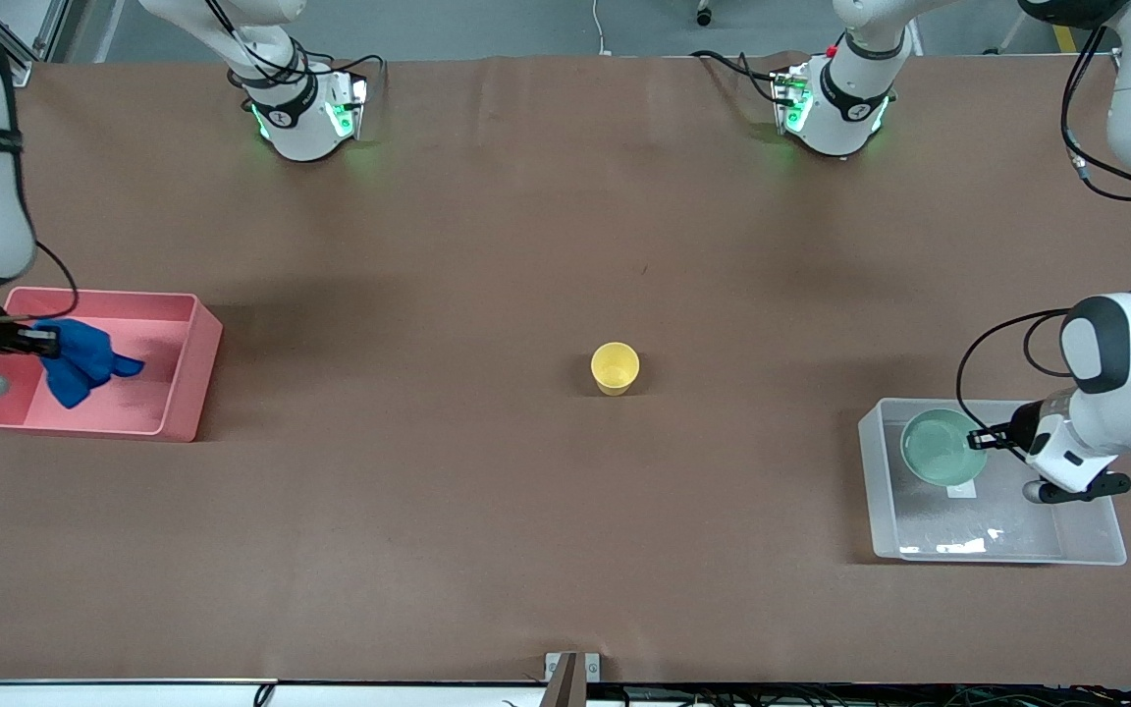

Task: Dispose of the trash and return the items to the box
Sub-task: 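Release the cloth in the pink bin while the left gripper releases the bowl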

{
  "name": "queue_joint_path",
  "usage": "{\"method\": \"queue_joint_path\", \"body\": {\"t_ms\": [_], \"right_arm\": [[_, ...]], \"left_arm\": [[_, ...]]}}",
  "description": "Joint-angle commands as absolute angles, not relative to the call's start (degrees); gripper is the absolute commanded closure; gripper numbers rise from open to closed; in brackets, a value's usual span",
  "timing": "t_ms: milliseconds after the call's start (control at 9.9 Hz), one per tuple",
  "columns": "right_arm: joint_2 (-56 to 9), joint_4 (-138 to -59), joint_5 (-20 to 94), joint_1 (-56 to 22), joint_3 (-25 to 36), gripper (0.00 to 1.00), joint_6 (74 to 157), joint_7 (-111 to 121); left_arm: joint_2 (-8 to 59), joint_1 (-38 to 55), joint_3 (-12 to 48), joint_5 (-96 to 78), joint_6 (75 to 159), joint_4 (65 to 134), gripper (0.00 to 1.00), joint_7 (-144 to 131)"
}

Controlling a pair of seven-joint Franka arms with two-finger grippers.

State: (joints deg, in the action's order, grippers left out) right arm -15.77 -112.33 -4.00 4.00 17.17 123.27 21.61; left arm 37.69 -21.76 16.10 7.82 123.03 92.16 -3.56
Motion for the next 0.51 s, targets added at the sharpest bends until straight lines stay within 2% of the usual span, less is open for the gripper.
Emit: {"method": "queue_joint_path", "body": {"t_ms": [0,101,303,404], "right_arm": [[-16.16,-117.06,-3.43,4.31,17.49,0.96,129.18,23.03],[-18.0,-116.98,-3.43,4.31,17.49,0.89,130.94,23.03],[-19.07,-116.63,-3.43,4.13,17.49,0.0,130.79,22.85],[-18.29,-115.85,-3.43,3.7,17.4,0.0,128.78,22.68]], "left_arm": [[37.89,-21.97,16.96,8.87,122.87,90.97,0.0,-3.52],[34.75,-21.45,18.01,8.62,122.09,90.53,0.0,-4.56],[30.96,-20.74,23.26,8.61,118.06,90.61,0.0,-10.24],[30.42,-20.66,27.9,8.79,116.04,90.7,0.0,-15.94]]}}
